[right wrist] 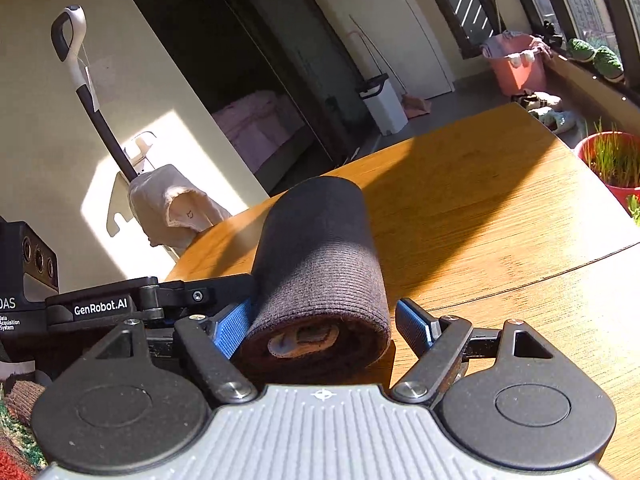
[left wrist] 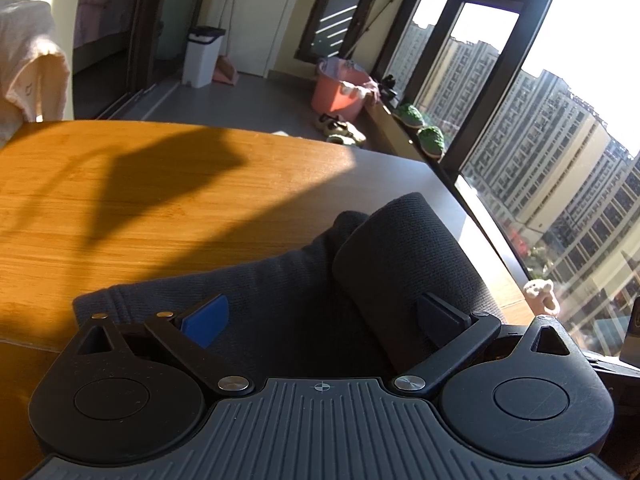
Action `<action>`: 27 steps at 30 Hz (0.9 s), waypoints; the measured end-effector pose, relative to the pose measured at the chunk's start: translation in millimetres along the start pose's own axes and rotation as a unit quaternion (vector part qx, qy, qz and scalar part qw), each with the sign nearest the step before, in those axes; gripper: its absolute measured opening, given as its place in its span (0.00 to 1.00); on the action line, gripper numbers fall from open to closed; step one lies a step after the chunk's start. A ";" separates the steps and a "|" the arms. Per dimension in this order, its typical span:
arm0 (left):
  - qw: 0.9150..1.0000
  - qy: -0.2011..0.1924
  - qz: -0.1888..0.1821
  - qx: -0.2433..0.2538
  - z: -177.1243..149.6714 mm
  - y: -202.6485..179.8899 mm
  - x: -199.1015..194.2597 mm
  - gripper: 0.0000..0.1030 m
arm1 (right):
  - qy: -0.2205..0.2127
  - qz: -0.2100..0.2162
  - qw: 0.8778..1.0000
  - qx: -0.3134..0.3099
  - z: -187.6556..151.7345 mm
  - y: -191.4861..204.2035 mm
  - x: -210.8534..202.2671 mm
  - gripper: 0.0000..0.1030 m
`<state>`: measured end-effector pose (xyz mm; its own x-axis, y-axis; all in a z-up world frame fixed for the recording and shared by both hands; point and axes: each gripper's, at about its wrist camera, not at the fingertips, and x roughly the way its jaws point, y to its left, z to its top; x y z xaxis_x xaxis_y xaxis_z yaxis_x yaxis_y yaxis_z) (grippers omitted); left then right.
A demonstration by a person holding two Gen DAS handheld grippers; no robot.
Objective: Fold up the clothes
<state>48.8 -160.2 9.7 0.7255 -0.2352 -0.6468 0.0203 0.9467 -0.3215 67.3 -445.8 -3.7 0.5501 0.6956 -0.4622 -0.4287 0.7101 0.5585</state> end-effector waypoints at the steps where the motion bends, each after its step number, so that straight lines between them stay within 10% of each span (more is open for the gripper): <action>1: 1.000 0.000 -0.002 -0.002 0.3 2.4 -2.5 1.00 | -0.004 0.007 1.000 0.012 -0.4 -1.9 -0.7 0.60; 9: 0.999 -0.015 -0.036 -0.035 11.3 -0.4 -21.0 1.00 | -0.044 -0.097 0.990 -0.097 -12.1 27.8 -37.7 0.48; 19: 0.999 -0.013 -0.022 0.041 18.0 -58.7 -3.6 1.00 | -0.063 -0.215 0.912 -0.343 -59.8 107.3 -17.2 0.54; 27: 0.998 -0.013 0.029 0.056 13.4 -33.4 6.8 1.00 | -0.063 -0.080 0.969 -0.224 -31.8 77.5 -50.3 0.65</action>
<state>62.3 -190.5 25.3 0.7455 -0.1753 -0.6430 0.0539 0.9775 -0.2040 -16.4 -422.3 41.0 0.7071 0.5731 -0.4141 -0.5829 0.8040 0.1174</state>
